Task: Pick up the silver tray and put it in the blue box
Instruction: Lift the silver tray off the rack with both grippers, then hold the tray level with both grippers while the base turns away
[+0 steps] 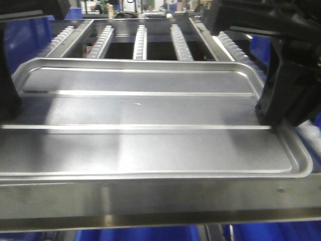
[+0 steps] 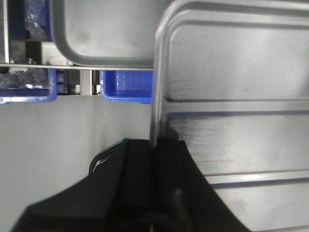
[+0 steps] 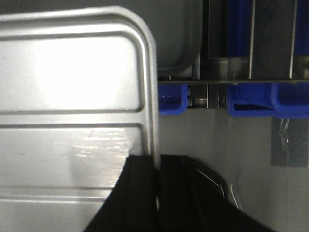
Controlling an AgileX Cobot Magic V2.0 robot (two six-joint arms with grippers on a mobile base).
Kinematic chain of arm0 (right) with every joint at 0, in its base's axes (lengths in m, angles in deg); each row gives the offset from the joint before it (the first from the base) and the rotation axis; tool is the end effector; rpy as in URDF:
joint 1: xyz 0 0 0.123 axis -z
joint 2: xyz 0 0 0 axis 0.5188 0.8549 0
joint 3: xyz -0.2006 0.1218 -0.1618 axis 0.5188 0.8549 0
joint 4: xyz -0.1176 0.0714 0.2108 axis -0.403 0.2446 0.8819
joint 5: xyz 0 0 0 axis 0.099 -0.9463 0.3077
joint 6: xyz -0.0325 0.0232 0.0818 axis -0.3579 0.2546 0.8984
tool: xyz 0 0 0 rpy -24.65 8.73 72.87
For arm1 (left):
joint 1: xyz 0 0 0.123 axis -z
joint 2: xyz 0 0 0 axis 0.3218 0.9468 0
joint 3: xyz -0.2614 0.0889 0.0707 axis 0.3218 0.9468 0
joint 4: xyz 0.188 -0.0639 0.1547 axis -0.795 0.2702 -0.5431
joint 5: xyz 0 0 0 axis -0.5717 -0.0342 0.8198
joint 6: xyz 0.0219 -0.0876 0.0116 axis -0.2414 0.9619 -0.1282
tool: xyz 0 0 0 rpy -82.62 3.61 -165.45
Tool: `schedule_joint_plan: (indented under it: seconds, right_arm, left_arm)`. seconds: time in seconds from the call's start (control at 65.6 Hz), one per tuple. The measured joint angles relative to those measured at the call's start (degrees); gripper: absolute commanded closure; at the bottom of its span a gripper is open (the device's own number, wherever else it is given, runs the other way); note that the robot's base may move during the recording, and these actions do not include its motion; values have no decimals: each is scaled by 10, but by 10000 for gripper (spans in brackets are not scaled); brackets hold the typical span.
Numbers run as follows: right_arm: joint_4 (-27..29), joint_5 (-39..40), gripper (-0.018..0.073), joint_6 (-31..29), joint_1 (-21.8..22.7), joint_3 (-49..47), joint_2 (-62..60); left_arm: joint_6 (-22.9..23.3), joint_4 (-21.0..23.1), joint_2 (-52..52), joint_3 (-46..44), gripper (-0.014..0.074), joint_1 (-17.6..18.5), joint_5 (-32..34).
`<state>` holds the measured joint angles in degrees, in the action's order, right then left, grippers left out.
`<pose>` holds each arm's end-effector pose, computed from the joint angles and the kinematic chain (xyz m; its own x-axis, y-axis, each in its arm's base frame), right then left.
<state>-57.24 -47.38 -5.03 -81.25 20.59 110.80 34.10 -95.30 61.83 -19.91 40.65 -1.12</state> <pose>0.1582 0.1577 0.2850 -0.8884 0.1040 -0.4471 -0.0031 0.9726 0.2323 0.1309 -0.1742 0.3011 -0.9082 -0.0258 -0.4177 0.0538 0.9826 -0.1777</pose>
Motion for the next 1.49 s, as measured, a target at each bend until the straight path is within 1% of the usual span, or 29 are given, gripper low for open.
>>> schedule_joint_plan:
  seconds: [1.494]
  right_arm:
    - [0,-2,499,1,0,0,-1]
  left_arm:
    - [1,0,0,0,701,1,0]
